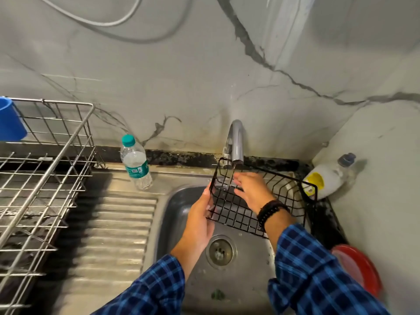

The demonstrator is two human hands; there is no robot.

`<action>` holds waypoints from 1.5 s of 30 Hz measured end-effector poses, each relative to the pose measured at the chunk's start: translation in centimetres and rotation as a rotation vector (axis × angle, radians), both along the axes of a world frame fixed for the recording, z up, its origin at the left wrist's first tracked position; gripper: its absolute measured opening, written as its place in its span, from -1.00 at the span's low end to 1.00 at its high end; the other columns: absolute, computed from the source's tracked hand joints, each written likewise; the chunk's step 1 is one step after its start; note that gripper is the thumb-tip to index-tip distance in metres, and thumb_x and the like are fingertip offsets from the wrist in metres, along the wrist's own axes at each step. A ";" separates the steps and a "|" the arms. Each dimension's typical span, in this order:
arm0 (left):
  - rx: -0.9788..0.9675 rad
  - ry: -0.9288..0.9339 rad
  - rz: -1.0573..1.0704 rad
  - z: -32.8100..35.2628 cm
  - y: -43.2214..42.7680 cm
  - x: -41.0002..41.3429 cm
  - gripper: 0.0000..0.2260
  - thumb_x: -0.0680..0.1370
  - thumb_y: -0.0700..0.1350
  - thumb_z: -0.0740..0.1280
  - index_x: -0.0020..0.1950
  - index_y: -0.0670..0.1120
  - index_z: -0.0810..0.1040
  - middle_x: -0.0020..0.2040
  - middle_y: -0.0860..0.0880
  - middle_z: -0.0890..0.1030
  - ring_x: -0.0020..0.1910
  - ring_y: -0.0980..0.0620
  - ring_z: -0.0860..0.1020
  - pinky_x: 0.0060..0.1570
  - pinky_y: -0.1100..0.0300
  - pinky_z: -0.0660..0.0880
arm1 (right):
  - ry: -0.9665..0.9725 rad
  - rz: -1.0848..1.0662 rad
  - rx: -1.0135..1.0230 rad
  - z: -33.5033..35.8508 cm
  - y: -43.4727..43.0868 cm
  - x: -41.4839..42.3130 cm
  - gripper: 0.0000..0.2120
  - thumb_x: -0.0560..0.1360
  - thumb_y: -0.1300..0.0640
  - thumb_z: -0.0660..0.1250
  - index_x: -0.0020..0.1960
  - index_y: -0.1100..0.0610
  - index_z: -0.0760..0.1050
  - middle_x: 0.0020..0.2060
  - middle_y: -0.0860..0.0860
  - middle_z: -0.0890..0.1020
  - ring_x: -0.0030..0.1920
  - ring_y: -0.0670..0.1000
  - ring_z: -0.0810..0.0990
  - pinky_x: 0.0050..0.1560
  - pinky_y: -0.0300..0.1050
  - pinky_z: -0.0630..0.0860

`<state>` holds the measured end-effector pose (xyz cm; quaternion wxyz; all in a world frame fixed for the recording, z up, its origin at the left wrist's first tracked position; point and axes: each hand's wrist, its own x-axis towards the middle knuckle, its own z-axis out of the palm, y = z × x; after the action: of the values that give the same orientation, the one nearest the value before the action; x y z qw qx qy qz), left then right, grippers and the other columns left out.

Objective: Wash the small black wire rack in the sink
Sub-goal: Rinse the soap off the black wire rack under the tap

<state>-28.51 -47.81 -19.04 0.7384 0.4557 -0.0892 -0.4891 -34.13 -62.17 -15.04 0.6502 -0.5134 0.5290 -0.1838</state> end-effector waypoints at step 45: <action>0.494 0.120 -0.166 5.7 3.5 5.0 -0.45 0.56 0.36 0.21 0.26 -0.05 0.57 0.16 -0.09 0.64 0.31 -0.28 0.47 0.37 -0.49 0.21 | 0.545 0.716 -1.333 4.3 7.3 -6.7 -0.70 0.54 -0.07 0.37 0.24 -0.31 0.54 -0.11 -0.20 0.48 0.00 -0.10 0.36 0.12 -0.04 0.29</action>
<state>-23.48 -44.28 -13.33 0.5662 0.5831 0.0398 -0.5811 -40.84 -54.87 -10.72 0.0744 -0.9587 0.2516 -0.1095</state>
